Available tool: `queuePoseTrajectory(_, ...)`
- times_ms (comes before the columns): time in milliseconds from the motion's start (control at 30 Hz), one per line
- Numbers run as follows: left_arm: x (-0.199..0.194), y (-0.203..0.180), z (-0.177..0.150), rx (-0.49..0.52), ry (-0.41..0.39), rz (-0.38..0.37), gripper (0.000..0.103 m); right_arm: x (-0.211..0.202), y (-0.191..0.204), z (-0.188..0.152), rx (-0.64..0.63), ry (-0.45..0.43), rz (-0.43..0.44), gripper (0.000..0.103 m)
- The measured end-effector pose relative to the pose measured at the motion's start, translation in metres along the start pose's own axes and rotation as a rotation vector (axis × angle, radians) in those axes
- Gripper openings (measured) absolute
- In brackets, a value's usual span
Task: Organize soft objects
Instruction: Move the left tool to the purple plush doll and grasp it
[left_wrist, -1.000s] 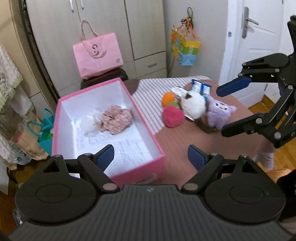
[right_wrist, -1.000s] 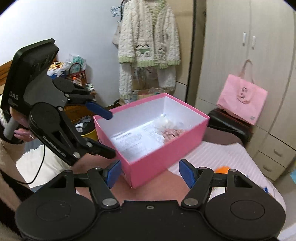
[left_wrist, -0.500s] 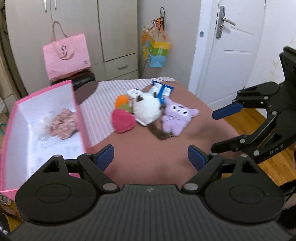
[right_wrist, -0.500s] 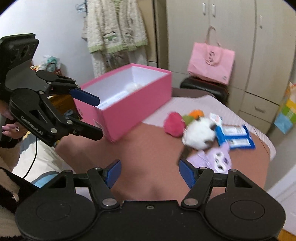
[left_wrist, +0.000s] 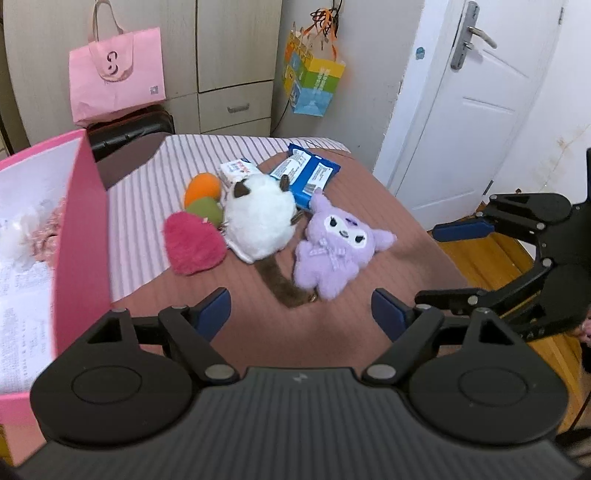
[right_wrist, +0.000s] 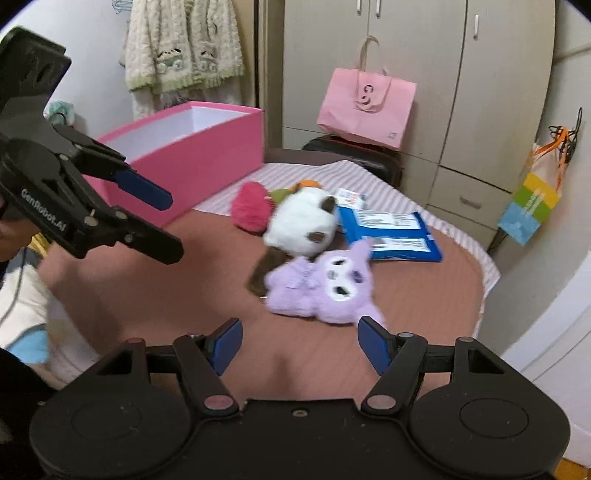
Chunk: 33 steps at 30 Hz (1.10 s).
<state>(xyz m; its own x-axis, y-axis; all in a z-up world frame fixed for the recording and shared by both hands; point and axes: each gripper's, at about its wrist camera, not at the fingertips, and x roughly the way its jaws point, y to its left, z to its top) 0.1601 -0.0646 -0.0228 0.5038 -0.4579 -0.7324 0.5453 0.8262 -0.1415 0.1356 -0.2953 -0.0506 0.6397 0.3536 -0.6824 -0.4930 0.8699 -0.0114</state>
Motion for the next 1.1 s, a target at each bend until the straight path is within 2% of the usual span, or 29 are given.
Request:
queuePoseTrajectory(100, 0.017, -0.003, 0.007, -0.018, -0.004, -0.027, 0.08, 0.008, -0.01, -0.002, -0.033, -0.028, 0.003, 0.074)
queuePoseTrajectory(233, 0.046, -0.009, 0.014, -0.029, -0.023, -0.002, 0.078, 0.028, -0.01, -0.007, -0.134, -0.076, -0.016, 0.074)
queuePoseTrajectory(333, 0.067, -0.006, 0.025, -0.057, -0.045, 0.012, 0.078, 0.048, -0.01, -0.008, -0.185, -0.087, -0.025, 0.074)
queuePoseTrajectory(433, 0.079, -0.004, 0.027, -0.057, -0.048, -0.012, 0.075, 0.067, -0.01, -0.009, -0.216, -0.085, -0.039, 0.074)
queuePoseTrajectory(567, 0.087, -0.003, 0.019, -0.07, -0.022, -0.05, 0.065, 0.074, -0.021, -0.009, -0.183, -0.106, 0.016, 0.074)
queuePoseTrajectory(633, 0.094, -0.001, 0.015, -0.102, -0.012, -0.067, 0.064, 0.078, -0.026, -0.008, -0.168, -0.11, 0.055, 0.076)
queuePoseTrajectory(700, 0.104, 0.0, 0.01, -0.119, -0.02, -0.031, 0.064, 0.084, -0.028, -0.009, -0.166, -0.111, 0.063, 0.092)
queuePoseTrajectory(733, 0.107, 0.0, 0.008, -0.119, -0.02, -0.015, 0.064, 0.089, -0.028, -0.009, -0.167, -0.102, 0.056, 0.093)
queuePoseTrajectory(833, 0.109, 0.004, 0.003, -0.168, -0.027, -0.044, 0.059, 0.098, -0.025, -0.01, -0.154, -0.093, 0.054, 0.093)
queuePoseTrajectory(1100, 0.109, 0.009, -0.007, -0.255, -0.073, -0.041, 0.052, 0.101, -0.022, -0.014, -0.091, -0.125, 0.061, 0.093)
